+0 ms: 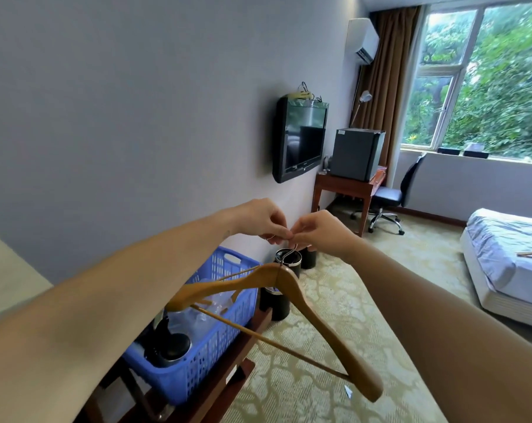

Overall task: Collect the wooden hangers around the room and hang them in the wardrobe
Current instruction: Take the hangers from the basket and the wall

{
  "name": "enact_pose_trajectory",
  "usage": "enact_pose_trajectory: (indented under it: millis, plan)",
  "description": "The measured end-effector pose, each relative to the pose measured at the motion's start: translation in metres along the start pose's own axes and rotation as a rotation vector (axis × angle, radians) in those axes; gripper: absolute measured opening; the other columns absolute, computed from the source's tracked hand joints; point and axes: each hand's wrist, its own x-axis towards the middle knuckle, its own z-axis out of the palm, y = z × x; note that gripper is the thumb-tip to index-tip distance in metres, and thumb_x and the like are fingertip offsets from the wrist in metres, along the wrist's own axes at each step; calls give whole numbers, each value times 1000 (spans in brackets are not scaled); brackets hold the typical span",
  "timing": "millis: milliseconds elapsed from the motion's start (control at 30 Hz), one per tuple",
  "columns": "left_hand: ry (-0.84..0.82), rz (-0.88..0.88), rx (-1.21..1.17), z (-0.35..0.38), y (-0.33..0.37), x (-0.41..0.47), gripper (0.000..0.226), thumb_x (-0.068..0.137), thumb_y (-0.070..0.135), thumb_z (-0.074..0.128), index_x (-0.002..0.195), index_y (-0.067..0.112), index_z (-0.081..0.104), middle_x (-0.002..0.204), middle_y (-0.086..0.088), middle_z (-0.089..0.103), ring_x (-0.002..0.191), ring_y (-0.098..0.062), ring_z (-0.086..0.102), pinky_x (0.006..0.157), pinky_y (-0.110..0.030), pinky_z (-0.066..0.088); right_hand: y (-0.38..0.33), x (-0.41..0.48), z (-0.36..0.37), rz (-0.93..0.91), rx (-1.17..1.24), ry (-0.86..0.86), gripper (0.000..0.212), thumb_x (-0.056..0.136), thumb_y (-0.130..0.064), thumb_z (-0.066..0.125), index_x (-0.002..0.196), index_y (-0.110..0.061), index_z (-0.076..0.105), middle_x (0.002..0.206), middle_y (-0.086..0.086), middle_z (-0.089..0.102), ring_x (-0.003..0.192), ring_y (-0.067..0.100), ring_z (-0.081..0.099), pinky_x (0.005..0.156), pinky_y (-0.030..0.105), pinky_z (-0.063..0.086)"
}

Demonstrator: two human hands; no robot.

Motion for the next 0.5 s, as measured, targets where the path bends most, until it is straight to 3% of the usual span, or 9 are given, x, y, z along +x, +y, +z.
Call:
enact_pose_trajectory:
  millis: [133,267,500]
  plan:
    - [-131,-14,-20,-21,-26,40,23,92,19,64,108,3,69,99,-10,73,90,-17,69,87,-26,56,14,46,-2,24,-19,-23,4,87,-12,68,90,-9,66,82,7,72,78,19,70,70,25,59]
    - [-172,-18,-76,-39,-55,86,20,89,12,67,107,4,64,100,-15,73,87,-20,71,84,-29,58,25,97,-12,44,-32,-66,7,87,-9,68,91,-4,67,74,4,69,68,15,66,69,25,59]
    - [-163,13,-156,-52,-90,169,20,87,12,69,104,6,61,102,-14,73,87,-16,69,80,-23,57,57,181,-35,33,-79,-85,15,87,-14,68,95,-1,70,86,16,70,77,18,68,77,29,59]
